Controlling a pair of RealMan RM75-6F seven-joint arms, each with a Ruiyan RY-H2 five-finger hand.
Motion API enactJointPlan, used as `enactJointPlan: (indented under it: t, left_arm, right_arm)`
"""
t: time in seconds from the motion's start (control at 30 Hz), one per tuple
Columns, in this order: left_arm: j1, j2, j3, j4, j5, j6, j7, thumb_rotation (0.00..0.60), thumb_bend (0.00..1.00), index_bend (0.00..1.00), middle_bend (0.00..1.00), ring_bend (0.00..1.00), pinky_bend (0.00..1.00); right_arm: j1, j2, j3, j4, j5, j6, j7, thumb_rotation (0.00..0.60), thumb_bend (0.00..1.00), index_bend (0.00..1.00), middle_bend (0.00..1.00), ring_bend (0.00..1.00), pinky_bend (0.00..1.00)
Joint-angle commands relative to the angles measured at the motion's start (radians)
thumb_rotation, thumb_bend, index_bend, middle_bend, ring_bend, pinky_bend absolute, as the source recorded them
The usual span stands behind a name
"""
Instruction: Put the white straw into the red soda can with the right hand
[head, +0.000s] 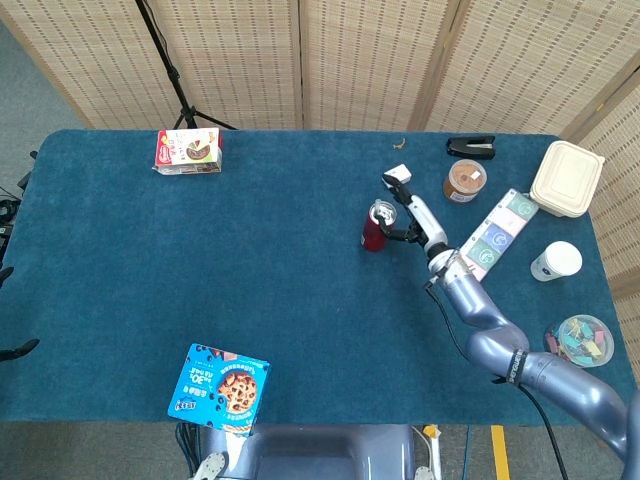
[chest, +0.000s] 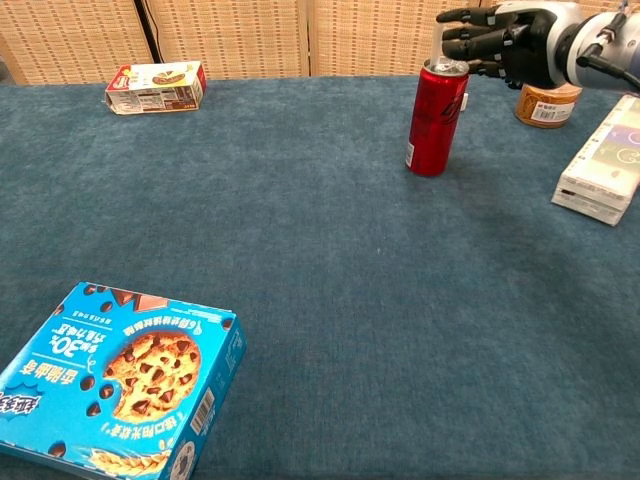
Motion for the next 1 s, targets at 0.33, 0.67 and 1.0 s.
enactJointPlan:
  t: [0.33,0.67,1.0]
  left_arm:
    - [0.001,0.026,-0.009,-0.087,-0.014,0.013,0.088,0.6,0.0,0.0,0.0,0.0,0.0]
    - [0.014,0.073,-0.028,-0.254,-0.123,-0.009,0.214,0.6,0.0,0.0,0.0,0.0,0.0]
    - [0.031,0.022,0.011,-0.256,-0.151,-0.019,0.346,0.6,0.0,0.0,0.0,0.0,0.0]
  right_arm:
    - [-0.076,0.187,-0.084,-0.181,-0.095,0.301,-0.522,0.6,0.0,0.0,0.0,0.0,0.0]
    - [-0.265,0.4,-0.23,-0.474,-0.116,0.545,-0.996,0.6,0.0,0.0,0.0,0.0,0.0]
    - [-0.552,0.356,-0.447,-0.4,-0.279,0.868,-1.014,0.6,0.0,0.0,0.0,0.0,0.0]
